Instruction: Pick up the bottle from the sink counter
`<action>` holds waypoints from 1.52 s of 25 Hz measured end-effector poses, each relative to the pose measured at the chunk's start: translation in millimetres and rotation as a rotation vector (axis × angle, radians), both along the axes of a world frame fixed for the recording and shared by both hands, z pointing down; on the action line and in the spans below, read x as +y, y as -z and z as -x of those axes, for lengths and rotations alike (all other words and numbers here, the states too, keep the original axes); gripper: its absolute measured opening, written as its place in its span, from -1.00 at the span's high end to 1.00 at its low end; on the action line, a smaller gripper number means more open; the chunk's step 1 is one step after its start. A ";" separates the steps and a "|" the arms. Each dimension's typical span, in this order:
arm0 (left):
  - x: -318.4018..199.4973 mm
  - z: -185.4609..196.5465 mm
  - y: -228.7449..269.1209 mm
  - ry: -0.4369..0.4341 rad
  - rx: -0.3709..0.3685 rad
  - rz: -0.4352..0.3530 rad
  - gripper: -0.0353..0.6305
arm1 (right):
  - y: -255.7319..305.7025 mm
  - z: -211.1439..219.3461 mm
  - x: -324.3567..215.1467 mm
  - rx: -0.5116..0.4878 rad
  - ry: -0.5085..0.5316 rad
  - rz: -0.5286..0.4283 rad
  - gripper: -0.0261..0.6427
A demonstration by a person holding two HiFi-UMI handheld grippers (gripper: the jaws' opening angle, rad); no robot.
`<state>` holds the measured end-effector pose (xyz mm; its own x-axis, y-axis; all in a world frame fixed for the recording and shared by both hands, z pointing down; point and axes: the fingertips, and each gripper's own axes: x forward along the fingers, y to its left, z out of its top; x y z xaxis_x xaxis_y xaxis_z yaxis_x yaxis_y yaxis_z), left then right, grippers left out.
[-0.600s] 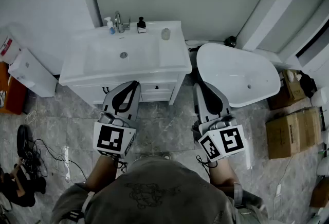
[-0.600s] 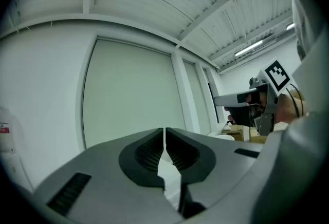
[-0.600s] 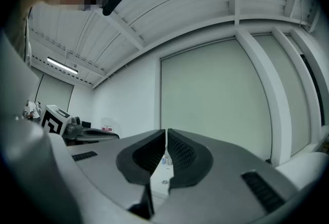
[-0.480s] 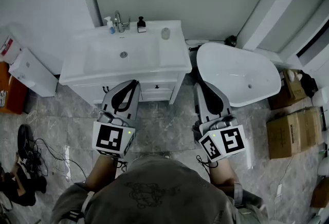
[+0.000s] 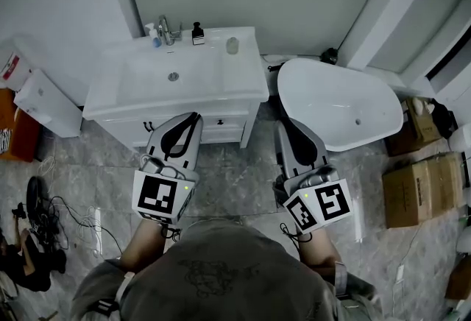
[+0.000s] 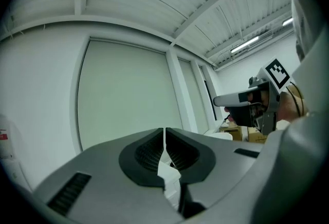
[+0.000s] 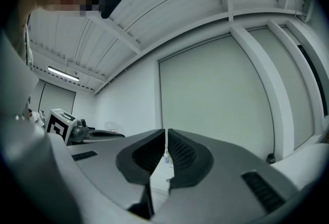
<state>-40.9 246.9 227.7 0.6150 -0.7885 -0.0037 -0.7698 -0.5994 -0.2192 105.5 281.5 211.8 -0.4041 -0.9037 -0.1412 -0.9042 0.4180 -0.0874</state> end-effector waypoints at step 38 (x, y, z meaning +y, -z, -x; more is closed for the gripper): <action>-27.8 -45.1 -63.7 0.043 -0.063 0.007 0.82 | -73.2 -21.4 -36.7 0.051 0.103 0.035 0.81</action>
